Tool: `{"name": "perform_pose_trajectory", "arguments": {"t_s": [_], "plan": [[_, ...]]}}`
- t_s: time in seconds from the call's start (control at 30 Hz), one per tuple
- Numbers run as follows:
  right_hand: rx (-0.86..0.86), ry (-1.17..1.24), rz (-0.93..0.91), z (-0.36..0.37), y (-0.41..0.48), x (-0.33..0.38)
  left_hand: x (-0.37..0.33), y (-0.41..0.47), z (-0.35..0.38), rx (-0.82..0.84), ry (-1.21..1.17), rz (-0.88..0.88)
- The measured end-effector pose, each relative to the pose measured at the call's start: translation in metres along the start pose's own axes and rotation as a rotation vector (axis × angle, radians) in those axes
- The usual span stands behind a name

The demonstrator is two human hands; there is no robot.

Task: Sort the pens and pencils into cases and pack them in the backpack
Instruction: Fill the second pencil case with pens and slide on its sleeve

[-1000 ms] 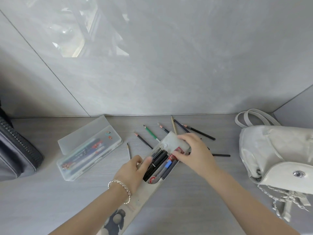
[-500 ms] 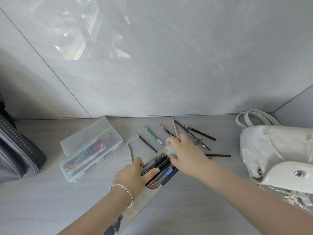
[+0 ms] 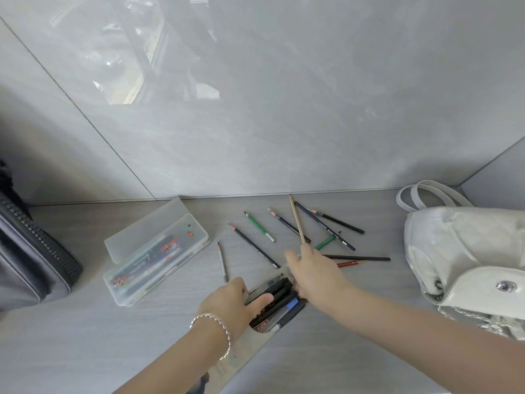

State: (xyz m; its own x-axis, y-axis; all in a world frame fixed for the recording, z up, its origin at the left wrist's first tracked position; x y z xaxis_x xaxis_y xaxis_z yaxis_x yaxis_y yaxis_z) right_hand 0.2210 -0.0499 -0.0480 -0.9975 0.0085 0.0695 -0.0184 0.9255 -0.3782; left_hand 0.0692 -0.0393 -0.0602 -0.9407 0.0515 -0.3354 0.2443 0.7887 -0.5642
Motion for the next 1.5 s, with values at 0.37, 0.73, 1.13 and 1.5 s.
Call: {"name": "perform_pose_trajectory", "arguments": {"t_s": [0.37,0.73,1.13,1.5], "plan": [[-0.369,0.775,0.087,-0.040,0.000,-0.056,-0.001,0.010,-0.021,-0.077,-0.052,0.037],[-0.438,0.404,0.064,-0.052,-0.005,-0.042,-0.002,0.006,-0.024,-0.175,-0.213,0.065],[-0.377,0.898,0.073,-0.041,0.000,-0.009,-0.010,0.006,-0.039,-0.287,-0.225,0.088],[-0.554,0.582,-0.095,-0.058,-0.013,-0.023,-0.001,0.011,-0.041,-0.268,-0.312,0.030]]}}
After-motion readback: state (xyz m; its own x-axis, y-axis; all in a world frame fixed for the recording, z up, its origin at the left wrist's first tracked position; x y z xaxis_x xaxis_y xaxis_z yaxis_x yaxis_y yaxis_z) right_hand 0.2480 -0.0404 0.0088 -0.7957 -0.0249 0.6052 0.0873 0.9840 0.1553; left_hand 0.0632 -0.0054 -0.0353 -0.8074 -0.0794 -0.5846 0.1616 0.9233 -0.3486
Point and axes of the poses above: each hand's wrist, its own y-axis towards the middle knuckle, its own z-axis out of the palm, x = y × z, the point moved 6 cm from there along y, towards the middle knuckle, and after that the axes turned 2 degrees about -x, right-handed, at the moved point
